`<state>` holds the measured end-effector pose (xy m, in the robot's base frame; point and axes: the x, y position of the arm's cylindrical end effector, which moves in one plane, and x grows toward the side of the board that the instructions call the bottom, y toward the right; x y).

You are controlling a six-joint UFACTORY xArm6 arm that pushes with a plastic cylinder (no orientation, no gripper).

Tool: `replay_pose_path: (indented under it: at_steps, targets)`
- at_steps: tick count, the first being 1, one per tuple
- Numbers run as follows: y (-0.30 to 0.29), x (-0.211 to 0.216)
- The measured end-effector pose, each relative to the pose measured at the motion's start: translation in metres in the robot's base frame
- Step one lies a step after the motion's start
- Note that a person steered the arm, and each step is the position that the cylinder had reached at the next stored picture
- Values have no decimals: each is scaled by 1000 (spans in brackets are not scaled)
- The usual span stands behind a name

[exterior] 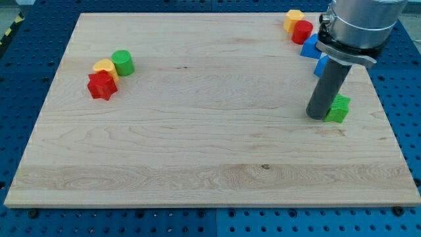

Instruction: Slide the green star a bit up

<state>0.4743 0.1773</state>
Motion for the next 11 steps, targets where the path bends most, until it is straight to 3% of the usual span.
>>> replay_pose_path:
  at_steps: [2,3,4,11]
  targets:
    - [7,1]
    - [7,46]
    - [45,62]
    - [58,23]
